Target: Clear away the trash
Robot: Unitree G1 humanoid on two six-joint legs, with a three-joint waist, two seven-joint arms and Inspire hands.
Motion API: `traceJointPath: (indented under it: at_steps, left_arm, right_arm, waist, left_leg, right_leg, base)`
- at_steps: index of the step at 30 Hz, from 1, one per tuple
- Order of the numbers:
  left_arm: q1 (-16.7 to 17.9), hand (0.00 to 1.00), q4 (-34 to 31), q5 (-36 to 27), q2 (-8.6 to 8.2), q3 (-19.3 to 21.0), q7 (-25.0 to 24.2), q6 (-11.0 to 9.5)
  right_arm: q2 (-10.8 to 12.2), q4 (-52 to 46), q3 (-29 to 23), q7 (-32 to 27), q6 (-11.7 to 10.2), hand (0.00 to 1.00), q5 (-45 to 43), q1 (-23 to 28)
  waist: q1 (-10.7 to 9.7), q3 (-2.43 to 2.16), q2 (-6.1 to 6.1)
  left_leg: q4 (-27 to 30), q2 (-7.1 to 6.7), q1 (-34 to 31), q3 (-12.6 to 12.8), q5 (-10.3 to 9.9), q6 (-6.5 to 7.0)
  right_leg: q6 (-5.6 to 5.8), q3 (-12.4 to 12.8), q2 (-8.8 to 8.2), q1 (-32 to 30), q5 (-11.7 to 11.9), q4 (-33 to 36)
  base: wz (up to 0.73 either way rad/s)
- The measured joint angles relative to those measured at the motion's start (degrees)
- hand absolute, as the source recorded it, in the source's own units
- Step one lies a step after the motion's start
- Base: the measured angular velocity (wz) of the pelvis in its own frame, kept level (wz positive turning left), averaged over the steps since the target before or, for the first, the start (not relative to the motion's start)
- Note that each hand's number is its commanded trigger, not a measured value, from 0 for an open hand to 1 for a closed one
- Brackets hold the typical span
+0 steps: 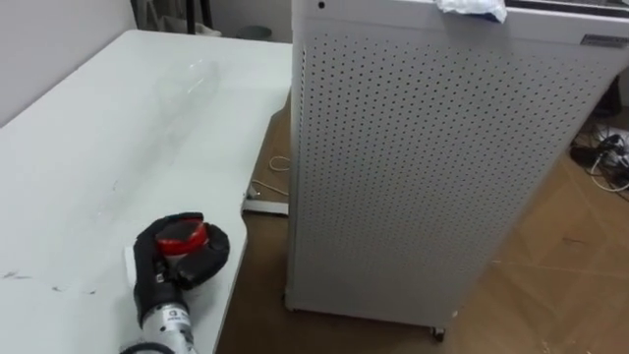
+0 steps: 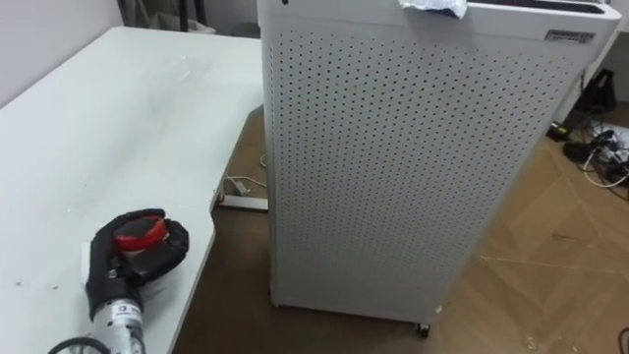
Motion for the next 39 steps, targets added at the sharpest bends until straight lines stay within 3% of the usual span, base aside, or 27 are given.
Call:
traceJointPath:
  at_steps: [6, 12, 20, 26, 31, 32, 33, 34, 39]
  left_arm:
    - [-0.5, 1.0, -8.8, -2.3, -1.36, -4.9, -8.6, 0.9]
    - [-0.5, 1.0, -10.7, -3.9, -1.69, -10.1, -18.0, 1.3]
    - [-0.5, 1.0, -10.7, -8.2, -1.5, -12.7, -27.1, 2.2]
    - [0.9, 1.0, -10.2, -9.2, -0.91, -14.5, -31.5, 3.1]
    - [2.2, 1.0, -5.2, -9.2, -0.76, -14.7, -35.2, 4.8]
    - [2.7, 0.65, -4.4, -9.2, -0.73, -14.8, -35.7, 4.9]
    - [2.8, 0.21, -3.9, -9.2, -0.73, -15.0, -35.9, 5.1]
    - [2.8, 0.0, -3.1, -9.1, -0.71, -15.4, -36.1, 5.3]
    - [3.0, 0.0, -1.1, -9.2, -0.57, -17.8, -37.5, 5.6]
  right_arm:
    - [-0.2, 1.3, 0.0, -1.2, 0.1, 1.0, 1.1, -2.9]
    - [-0.3, 1.5, -0.5, -1.8, -0.1, 1.0, 2.8, -4.7]
    - [-0.6, 2.6, -0.5, -2.3, -0.2, 1.0, 3.8, -8.4]
    - [-0.7, 2.6, -0.6, -3.6, -0.2, 1.0, 3.7, -8.9]
    - [-0.8, 3.9, -0.7, -3.8, -0.2, 1.0, 3.7, -9.3]
    - [-1.0, 3.9, -0.7, -3.8, -0.2, 1.0, 3.6, -9.7]
    - [-1.1, 3.9, -0.7, -3.8, -0.2, 1.0, 3.6, -9.9]
    - [-1.3, 3.8, -0.7, -3.8, -0.2, 1.0, 3.5, -10.3]
    - [-1.3, 3.8, -0.6, -3.9, -0.2, 1.0, 3.5, -11.8]
  waist:
    - [-0.9, 0.2, 0.6]
    - [-1.4, 0.11, 1.2]
    - [-2.4, 0.33, 3.15]
    - [-2.5, 0.41, 3.37]
    - [-2.4, 0.54, 3.81]
    - [-2.4, 0.53, 4.13]
    - [-2.4, 0.55, 4.3]
    - [-2.3, 0.57, 4.54]
    - [-2.3, 0.69, 5.36]
  left_leg:
    - [-0.1, -0.13, -1.2, 0.4, 0.2, 0.25]
    - [0.1, -0.1, -1.8, 0.9, 0.2, 0.25]
    - [-0.1, -0.1, -1.9, 0.9, 0.2, 0.25]
    - [-0.4, -0.08, -2.4, 1.0, 0.2, 0.25]
    - [-0.2, -0.09, -3.1, 1.7, 0.2, 0.25]
    - [0.0, -0.08, -4.0, 2.4, 0.2, 0.25]
    - [0.0, -0.09, -4.3, 2.4, 0.2, 0.25]
    - [0.1, -0.1, -5.2, 2.6, 0.2, 0.28]
    - [0.1, -0.1, -7.3, 2.9, 0.4, 0.41]
  right_leg:
    - [-0.02, 0.1, -0.19, -1.7, 0.0, 0.6]
    - [-0.01, 0.1, -0.19, -2.3, 0.0, 0.4]
    - [-0.02, 0.2, -0.21, -2.8, 0.0, 0.4]
    - [-0.01, 0.5, -0.18, -3.6, 0.0, 0.4]
    - [-0.01, 0.3, -0.25, -4.2, 0.0, 0.4]
    - [0.01, 0.5, -0.31, -5.0, 0.1, 0.5]
    - [0.04, 0.6, -0.33, -5.5, 0.1, 0.7]
    - [0.04, 0.6, -0.36, -6.6, 0.1, 1.2]
    - [0.03, 1.0, -0.35, -9.6, 0.1, 2.7]
  base:
    - [-0.01]
    - [-0.02]
    - [0.0]
    - [-0.02]
    - [0.0]
    - [-0.07]
    - [-0.06]
    - [-0.05]
    - [-0.06]
